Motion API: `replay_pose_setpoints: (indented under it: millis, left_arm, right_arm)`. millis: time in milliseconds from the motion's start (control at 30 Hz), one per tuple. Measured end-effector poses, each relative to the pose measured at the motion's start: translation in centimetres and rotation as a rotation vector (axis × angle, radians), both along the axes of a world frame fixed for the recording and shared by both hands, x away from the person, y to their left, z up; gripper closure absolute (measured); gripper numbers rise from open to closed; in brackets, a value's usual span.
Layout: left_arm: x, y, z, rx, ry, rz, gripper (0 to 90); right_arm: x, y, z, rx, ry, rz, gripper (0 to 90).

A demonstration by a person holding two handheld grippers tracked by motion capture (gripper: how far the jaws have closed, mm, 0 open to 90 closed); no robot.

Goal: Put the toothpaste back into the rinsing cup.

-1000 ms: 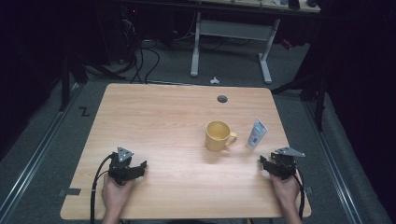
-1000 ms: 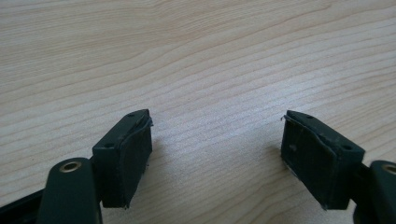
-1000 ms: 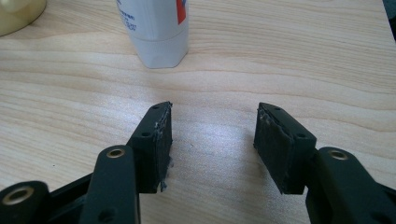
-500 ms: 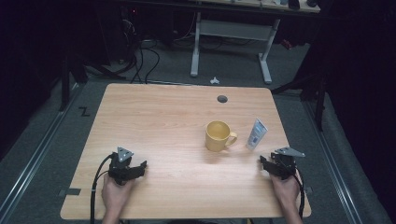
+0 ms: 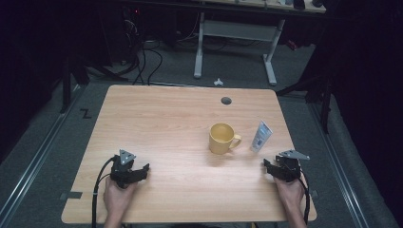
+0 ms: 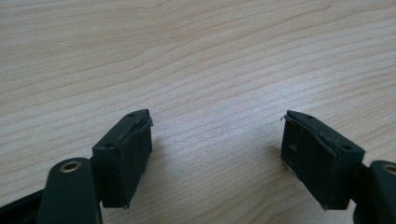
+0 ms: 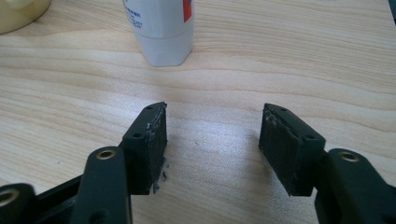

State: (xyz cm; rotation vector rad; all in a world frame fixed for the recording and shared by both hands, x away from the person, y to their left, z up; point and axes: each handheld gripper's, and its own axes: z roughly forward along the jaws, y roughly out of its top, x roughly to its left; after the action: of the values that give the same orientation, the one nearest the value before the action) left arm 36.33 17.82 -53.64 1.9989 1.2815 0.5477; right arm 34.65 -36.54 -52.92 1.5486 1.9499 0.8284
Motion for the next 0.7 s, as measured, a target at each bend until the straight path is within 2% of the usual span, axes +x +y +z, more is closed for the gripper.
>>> replay_pose_setpoints:
  millis: [267,433,567,700]
  left_arm:
    - [0.0,0.0,0.0,0.000,0.000,0.000,24.7]
    - [0.0,0.0,0.0,0.000,0.000,0.000,24.7]
    - [0.0,0.0,0.0,0.000,0.000,0.000,24.8]
    - [0.0,0.0,0.0,-0.001,0.000,0.000,24.7]
  right_arm:
    - [-0.2,0.0,0.1,0.036,0.004,0.003,38.5]
    - [-0.7,0.2,0.4,0.028,-0.014,0.018,37.6]
    - [-1.2,0.3,0.7,0.053,-0.029,0.039,36.3]
    - [-1.5,0.5,0.9,0.051,-0.039,0.056,35.8]
